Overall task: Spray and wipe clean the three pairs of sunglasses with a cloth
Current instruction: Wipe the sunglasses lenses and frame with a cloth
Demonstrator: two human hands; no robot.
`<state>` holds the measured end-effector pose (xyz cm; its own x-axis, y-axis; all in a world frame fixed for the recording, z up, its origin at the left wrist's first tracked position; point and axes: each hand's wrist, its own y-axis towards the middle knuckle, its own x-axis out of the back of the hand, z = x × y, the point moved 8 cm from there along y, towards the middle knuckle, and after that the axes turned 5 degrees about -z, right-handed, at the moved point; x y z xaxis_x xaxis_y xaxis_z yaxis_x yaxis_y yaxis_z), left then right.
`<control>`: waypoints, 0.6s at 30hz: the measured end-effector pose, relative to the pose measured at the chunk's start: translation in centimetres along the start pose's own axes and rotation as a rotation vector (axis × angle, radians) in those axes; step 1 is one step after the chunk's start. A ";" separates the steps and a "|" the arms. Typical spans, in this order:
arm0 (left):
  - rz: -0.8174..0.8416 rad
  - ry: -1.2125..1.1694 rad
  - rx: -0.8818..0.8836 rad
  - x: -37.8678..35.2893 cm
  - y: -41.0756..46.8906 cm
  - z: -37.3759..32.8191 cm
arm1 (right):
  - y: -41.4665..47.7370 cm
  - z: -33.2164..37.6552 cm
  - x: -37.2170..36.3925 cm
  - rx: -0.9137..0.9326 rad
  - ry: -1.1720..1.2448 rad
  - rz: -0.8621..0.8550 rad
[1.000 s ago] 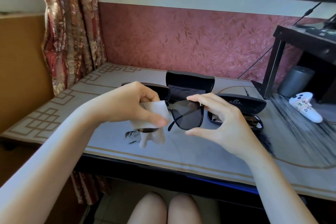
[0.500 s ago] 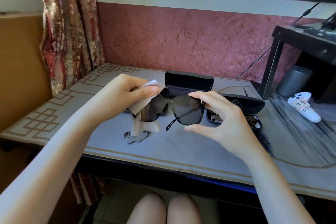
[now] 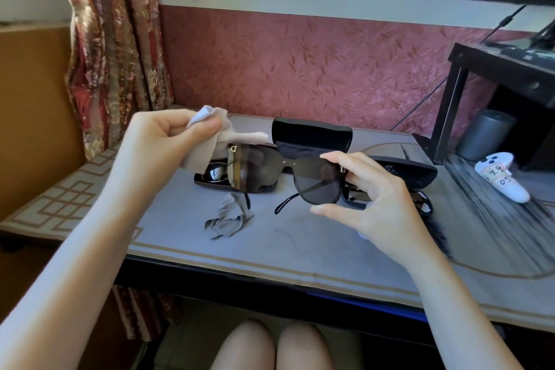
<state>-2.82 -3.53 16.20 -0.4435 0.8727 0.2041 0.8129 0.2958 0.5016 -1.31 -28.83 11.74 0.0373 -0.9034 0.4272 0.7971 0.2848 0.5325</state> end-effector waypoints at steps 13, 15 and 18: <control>-0.085 -0.615 0.668 -2.8 -7.8 6.6 | 0.0 1.3 -1.1 0.035 -0.156 -0.147; -0.099 -0.800 0.699 -3.8 -8.4 5.9 | -0.3 1.2 -1.9 0.013 -0.228 -0.152; -0.154 -1.021 0.688 -4.2 -8.8 5.1 | -0.6 1.2 -2.8 0.014 -0.233 -0.142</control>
<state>-6.13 -7.84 6.64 -0.3057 0.6225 -0.7204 0.9443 0.2949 -0.1459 -2.64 -26.11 11.08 -0.2152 -0.8368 0.5034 0.7759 0.1665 0.6085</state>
